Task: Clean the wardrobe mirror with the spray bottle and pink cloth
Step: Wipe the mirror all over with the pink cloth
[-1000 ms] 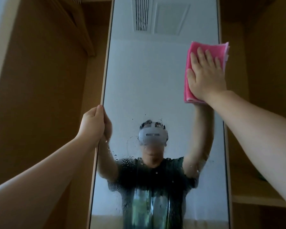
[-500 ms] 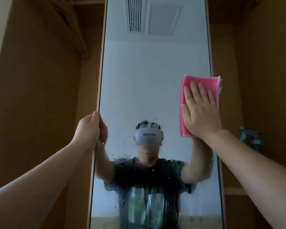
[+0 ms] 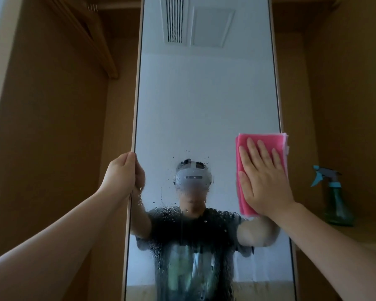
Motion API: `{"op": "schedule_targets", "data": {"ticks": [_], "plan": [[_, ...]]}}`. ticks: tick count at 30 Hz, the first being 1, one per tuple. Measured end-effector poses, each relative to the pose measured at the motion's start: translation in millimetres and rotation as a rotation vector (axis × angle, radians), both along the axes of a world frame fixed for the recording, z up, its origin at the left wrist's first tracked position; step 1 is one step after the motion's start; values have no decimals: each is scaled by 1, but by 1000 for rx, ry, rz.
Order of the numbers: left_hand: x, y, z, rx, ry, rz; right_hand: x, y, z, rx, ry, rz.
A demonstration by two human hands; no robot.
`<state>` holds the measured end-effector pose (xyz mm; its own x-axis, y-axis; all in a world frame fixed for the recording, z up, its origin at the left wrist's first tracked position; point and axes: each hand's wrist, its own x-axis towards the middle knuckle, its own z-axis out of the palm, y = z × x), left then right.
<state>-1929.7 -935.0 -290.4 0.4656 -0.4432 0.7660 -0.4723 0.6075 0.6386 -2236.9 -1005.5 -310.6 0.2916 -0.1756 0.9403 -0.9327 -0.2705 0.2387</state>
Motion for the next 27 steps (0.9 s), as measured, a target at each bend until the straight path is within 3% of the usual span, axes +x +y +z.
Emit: {"op": "schedule_targets", "data": {"ticks": [7, 20, 27], "plan": [[6, -2, -1, 68, -27, -69, 5, 4, 57, 15, 74, 4], [4, 0, -1, 41, -56, -60, 27, 4, 152, 5, 38, -56], [4, 2, 0, 44, -77, -53, 34, 5, 158, -14, -14, -23]]}}
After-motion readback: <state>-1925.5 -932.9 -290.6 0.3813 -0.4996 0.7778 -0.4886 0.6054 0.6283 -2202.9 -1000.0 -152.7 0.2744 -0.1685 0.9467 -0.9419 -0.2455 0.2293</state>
